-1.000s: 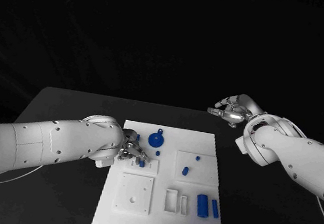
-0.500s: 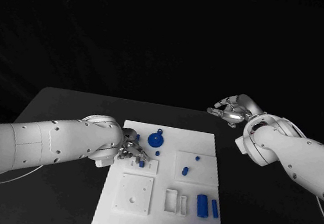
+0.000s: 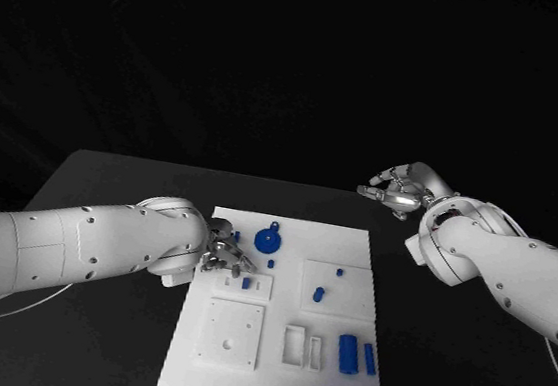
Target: Assemble the parts on the task board
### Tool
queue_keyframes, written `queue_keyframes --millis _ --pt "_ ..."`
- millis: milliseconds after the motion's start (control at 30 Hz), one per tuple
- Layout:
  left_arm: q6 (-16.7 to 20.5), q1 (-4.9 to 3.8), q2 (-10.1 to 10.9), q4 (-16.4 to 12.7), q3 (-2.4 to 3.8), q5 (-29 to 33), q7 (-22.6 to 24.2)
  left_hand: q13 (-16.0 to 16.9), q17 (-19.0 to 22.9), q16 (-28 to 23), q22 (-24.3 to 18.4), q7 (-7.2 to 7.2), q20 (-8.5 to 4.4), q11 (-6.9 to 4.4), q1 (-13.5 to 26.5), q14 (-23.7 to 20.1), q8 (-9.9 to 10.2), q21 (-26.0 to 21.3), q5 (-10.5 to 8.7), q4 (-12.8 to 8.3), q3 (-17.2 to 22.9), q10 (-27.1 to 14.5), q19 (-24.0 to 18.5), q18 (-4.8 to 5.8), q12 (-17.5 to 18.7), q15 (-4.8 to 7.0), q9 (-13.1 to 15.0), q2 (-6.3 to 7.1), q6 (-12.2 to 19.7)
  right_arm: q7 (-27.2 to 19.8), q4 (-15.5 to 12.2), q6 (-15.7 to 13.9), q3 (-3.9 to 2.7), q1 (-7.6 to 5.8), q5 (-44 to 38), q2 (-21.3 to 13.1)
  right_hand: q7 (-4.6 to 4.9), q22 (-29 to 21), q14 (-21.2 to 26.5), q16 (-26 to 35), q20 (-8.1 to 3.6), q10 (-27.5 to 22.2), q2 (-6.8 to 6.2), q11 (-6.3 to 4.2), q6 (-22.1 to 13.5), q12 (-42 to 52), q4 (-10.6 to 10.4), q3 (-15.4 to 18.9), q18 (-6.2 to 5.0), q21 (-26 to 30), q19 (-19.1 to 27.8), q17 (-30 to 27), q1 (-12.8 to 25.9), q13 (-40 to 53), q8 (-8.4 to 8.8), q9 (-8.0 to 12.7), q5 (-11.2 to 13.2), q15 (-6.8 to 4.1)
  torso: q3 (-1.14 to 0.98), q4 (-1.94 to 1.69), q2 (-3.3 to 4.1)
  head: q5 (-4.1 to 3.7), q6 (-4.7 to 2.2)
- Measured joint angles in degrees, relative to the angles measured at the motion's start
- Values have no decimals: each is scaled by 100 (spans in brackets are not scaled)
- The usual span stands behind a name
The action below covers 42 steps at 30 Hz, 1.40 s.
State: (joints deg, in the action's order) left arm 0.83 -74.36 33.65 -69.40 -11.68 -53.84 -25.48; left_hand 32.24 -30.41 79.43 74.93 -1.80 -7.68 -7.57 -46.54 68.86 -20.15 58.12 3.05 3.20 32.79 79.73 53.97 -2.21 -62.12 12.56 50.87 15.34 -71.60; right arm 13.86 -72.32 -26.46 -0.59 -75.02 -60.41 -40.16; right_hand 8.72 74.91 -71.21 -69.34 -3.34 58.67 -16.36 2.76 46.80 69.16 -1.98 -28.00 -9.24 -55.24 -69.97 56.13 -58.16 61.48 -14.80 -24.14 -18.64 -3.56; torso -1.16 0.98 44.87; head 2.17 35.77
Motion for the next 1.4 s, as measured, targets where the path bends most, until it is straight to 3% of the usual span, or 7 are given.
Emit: queue_keyframes --millis 333,433,833,1000,1167,1267,1400 --pt "160 1 236 -201 50 253 172 -41 77 -158 -1 148 54 105 -319 -247 177 -96 0 -71 -70 -208 -205 0 169 -65 -40 -69 312 0 -7 0 0 5 0 -40 0 0 1 0 8 0 0 0 -1 0 -16 16 0 0 8 0 0 -6 0 0 0 1 2 -7 -2 -13 -1" --pt "230 1 313 -291 52 352 247 -43 79 -164 -1 281 81 247 -603 -336 514 -111 0 -255 -53 -272 -269 0 188 -155 -202 -146 808 0 -11 0 0 8 0 -51 0 0 1 0 8 0 0 0 -1 0 -16 16 0 0 8 0 0 -5 0 0 0 1 3 -7 -3 -17 -2" --pt "533 36 486 -596 50 638 672 -43 93 -185 -1 412 112 326 -1363 -396 666 -133 0 -1000 -121 -330 -381 0 248 -255 -371 -471 959 0 -22 2 0 22 0 -71 -5 -1 1 0 8 0 0 0 -10 0 -16 16 0 0 8 0 0 -5 0 0 0 1 4 -5 -2 -18 -2" --pt "652 66 542 -679 47 650 805 -43 93 -185 -2 413 112 326 -1493 -397 666 -156 0 -1170 -162 -330 -381 0 248 -257 -421 -600 954 0 -26 3 0 26 0 -80 15 -1 1 0 8 0 0 0 7 -1 -15 16 0 0 8 0 0 -5 0 0 0 1 5 -5 -3 -18 -2" --pt "735 87 636 -809 47 592 872 -43 99 -185 -2 378 112 329 -1389 -386 666 -156 0 -1200 -213 -325 -381 60 251 -267 -476 -762 798 0 -32 4 0 29 0 -92 19 -1 1 0 8 0 0 0 4 -1 -15 15 0 0 8 0 0 -9 0 0 0 1 3 -3 -3 -15 -1" --pt "768 97 725 -911 41 538 878 -48 108 -202 -2 391 112 338 -1122 -385 666 -188 0 -1077 -312 -316 -381 63 288 -269 -520 -683 766 0 -34 4 0 32 0 -108 18 3 1 0 8 0 0 0 3 -1 -15 15 0 0 8 -1 0 -10 0 0 0 1 0 0 -3 -15 -7" --pt "780 118 826 -1036 36 468 878 -68 126 -218 -2 372 112 316 -600 -374 668 -226 0 -641 -374 -294 -381 63 315 -274 -589 -580 730 0 -40 5 0 35 0 -121 18 4 2 0 8 0 0 0 3 -1 -15 15 0 0 8 -5 0 -10 0 0 0 2 -3 4 -3 -21 -10"
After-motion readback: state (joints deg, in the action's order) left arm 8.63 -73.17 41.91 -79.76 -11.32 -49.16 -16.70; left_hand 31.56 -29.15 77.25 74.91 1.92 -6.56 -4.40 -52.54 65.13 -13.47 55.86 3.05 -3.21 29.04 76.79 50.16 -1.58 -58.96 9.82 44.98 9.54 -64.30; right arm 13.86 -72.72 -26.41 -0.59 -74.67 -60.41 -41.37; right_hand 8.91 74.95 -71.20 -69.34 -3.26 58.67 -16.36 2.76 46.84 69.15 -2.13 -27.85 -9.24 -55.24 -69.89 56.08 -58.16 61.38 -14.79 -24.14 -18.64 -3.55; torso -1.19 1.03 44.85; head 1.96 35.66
